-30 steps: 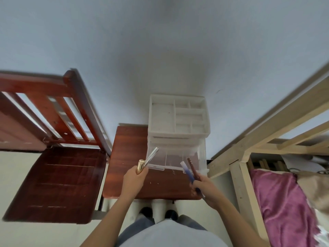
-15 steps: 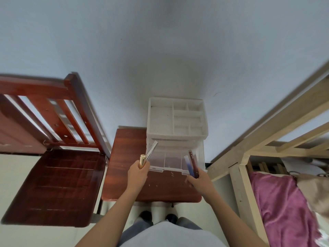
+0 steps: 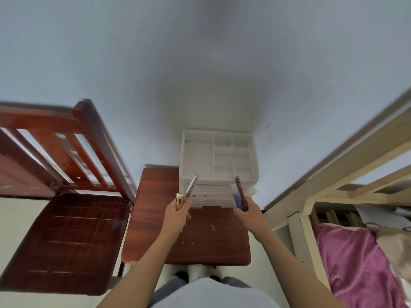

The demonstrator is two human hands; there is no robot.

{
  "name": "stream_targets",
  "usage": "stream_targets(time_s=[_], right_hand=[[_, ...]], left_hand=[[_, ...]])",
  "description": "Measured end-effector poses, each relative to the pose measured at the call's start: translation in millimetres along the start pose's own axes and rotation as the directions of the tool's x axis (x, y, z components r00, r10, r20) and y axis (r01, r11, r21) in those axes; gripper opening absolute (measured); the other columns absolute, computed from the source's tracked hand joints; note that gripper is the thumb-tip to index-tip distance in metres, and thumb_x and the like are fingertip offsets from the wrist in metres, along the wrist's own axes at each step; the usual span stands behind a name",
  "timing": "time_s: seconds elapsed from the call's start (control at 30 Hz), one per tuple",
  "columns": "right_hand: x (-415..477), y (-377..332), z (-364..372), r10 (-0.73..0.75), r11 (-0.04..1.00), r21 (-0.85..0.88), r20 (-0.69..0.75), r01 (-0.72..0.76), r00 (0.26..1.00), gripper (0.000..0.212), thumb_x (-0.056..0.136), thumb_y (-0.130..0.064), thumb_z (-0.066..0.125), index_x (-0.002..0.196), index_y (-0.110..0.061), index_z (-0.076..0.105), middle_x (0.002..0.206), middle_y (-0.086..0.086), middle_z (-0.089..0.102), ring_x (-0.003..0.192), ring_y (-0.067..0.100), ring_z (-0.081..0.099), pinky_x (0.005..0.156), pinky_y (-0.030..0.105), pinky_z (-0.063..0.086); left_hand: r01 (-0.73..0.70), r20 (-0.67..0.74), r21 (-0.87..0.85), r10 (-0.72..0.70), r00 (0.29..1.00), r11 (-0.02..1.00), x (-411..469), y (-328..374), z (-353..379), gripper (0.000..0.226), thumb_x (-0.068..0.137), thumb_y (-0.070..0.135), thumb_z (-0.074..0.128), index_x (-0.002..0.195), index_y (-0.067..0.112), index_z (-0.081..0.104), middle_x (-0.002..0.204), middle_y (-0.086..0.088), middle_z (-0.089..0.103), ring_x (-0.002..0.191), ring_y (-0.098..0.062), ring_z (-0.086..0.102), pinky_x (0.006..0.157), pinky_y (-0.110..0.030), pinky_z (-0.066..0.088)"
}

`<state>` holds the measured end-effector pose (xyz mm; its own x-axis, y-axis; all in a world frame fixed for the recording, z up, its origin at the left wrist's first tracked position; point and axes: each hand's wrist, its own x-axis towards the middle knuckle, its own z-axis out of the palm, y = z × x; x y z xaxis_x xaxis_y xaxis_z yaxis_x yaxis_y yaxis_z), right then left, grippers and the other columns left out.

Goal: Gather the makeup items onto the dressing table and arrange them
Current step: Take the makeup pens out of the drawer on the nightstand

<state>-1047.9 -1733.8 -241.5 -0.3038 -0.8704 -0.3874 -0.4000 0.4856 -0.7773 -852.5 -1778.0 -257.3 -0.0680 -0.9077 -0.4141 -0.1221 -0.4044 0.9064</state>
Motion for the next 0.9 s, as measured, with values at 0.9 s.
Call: stream_targets(time_s=[0.9], right_hand=[[20.4,-126.0,110.4,-0.297,0.795,-0.145,0.754,0.589,0.586,0.009,0.085,-0.015,0.055,0.089,-0.013,0.048,0.062,-0.001,0.053,0.047,0.006,0.051,0.049,0.015,0.042]], left_hand=[[0.056,-0.738,-0.26,-0.236,0.632,0.964,-97.1,-3.8,-111.1,0.013,0.09,0.016,0.05,0.078,0.012,0.054,0.053,-0.003,0.04,0.042,-0.011,0.033,0.041,-0.022,0.032]])
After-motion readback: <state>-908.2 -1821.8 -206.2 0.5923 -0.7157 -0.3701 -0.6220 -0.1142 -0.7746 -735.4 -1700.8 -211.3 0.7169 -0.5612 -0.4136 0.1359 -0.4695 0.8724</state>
